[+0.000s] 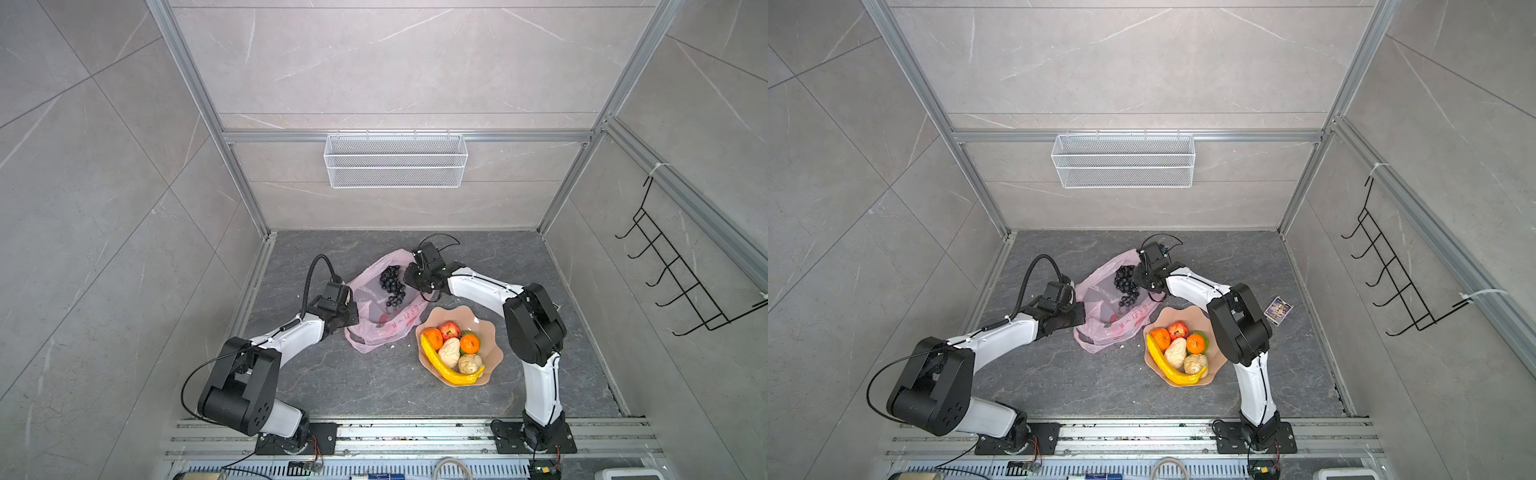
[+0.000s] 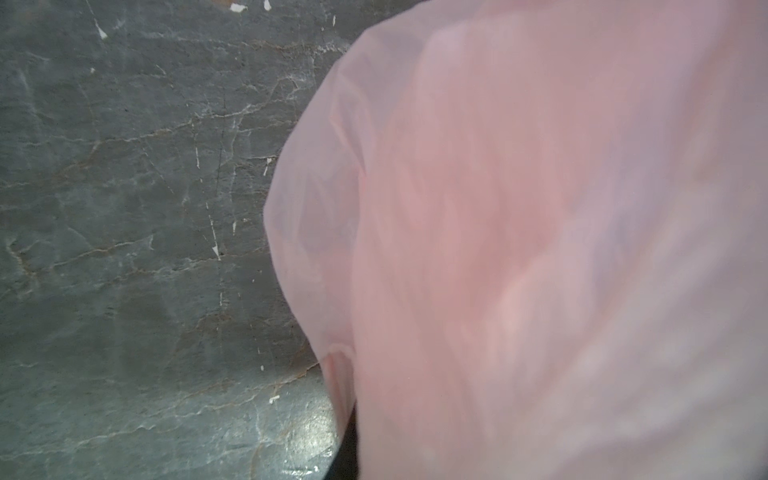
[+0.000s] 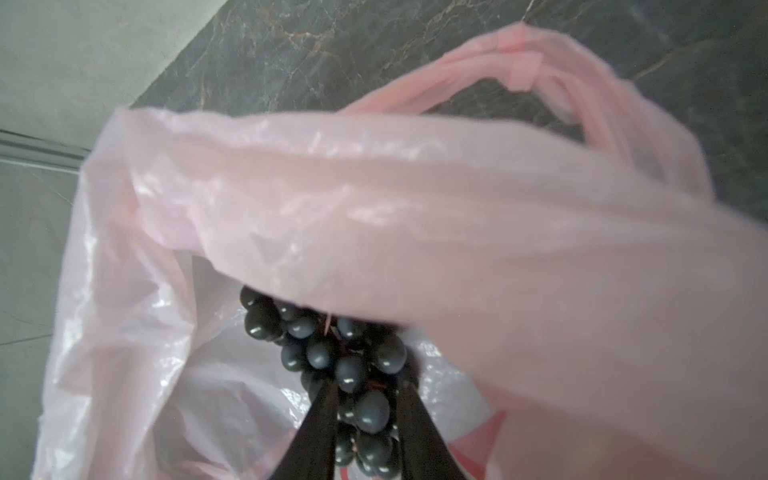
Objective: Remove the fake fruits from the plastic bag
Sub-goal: 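Move the right gripper back into the bag toward the black grapes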
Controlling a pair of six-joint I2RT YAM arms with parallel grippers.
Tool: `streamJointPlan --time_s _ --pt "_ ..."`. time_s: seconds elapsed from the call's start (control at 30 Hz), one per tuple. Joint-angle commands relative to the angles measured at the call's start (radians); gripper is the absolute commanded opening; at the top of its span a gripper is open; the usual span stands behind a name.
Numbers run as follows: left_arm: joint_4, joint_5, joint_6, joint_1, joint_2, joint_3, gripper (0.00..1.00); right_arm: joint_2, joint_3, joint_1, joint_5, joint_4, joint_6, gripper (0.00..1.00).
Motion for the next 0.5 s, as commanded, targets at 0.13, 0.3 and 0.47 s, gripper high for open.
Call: streamJointPlan --time_s 0.13,0.3,0.47 --pt "0.013 0.023 0.013 -0.004 0.004 0.012 0.02 0.091 0.089 -0.002 0.015 0.093 0.215 0.28" --pt "0.015 0.025 0.011 -0.006 0.004 0.011 0.02 0.139 0.137 -0.006 0.042 0.067 0.262 0.27" --pt "0.015 0.026 0.012 -0.006 0.006 0.011 0.02 0.161 0.155 -0.007 0.054 0.052 0.29 0.27"
